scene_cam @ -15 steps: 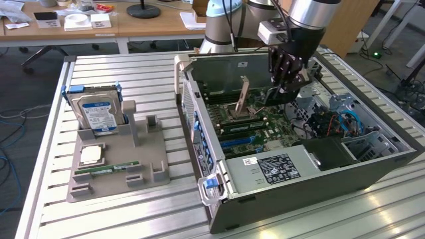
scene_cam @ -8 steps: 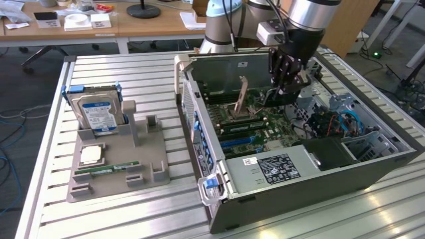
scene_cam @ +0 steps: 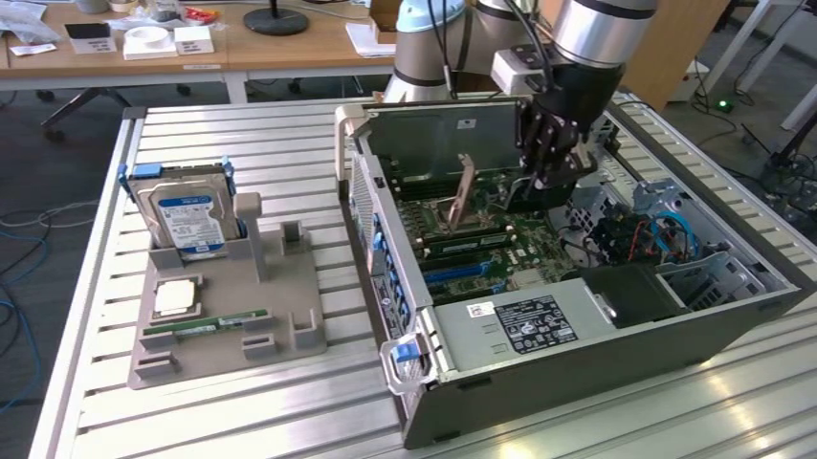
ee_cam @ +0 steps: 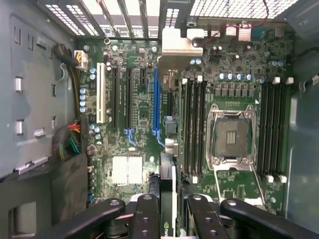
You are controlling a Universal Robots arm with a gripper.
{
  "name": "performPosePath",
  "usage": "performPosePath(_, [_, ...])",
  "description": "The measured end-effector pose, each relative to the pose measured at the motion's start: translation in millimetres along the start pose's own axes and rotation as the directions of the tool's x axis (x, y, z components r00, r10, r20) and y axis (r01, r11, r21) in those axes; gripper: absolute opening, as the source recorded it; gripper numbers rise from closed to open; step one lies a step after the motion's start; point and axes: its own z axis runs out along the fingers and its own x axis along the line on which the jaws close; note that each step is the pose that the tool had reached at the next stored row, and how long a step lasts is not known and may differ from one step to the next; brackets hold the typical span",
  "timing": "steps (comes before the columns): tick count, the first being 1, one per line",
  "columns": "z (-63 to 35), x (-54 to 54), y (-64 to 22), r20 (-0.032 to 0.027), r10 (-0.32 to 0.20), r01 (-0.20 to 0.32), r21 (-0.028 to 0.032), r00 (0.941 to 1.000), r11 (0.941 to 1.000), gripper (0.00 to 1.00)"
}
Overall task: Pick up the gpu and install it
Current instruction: 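Insert the gpu into the slot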
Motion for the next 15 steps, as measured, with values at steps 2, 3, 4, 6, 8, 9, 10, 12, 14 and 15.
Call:
performPosePath(2, [2.9,0.1,2.9,0.0002,0.000,0.000,0.0001,1.0000,1.0000,0.26])
performPosePath(3, [4.3,0.1,4.4,0.0001,0.000,0.000,0.0000,1.0000,1.0000,0.26])
performPosePath(4, [5.5,0.1,5.7,0.0001,0.000,0.000,0.0000,1.0000,1.0000,0.26])
performPosePath(6, [6.3,0.3,7.0,-0.0001,0.000,0.000,0.0000,1.0000,1.0000,0.26])
performPosePath(8, [8.9,0.5,9.2,0.0003,0.000,0.000,0.0001,1.0000,1.0000,0.26])
performPosePath(9, [10.4,0.6,10.2,0.0002,0.000,0.000,0.0001,1.0000,1.0000,0.26])
performPosePath(10, [11.8,0.7,11.1,0.0001,0.000,0.000,0.0002,1.0000,1.0000,0.26])
performPosePath(12, [14.7,1.0,12.9,0.0001,0.000,0.000,0.0003,1.0000,1.0000,0.26])
performPosePath(14, [17.7,1.2,15.3,0.0002,0.000,0.000,0.0009,1.0000,1.0000,0.26])
performPosePath(15, [18.9,1.3,16.5,0.0003,0.000,0.000,0.0012,1.0000,1.0000,0.26])
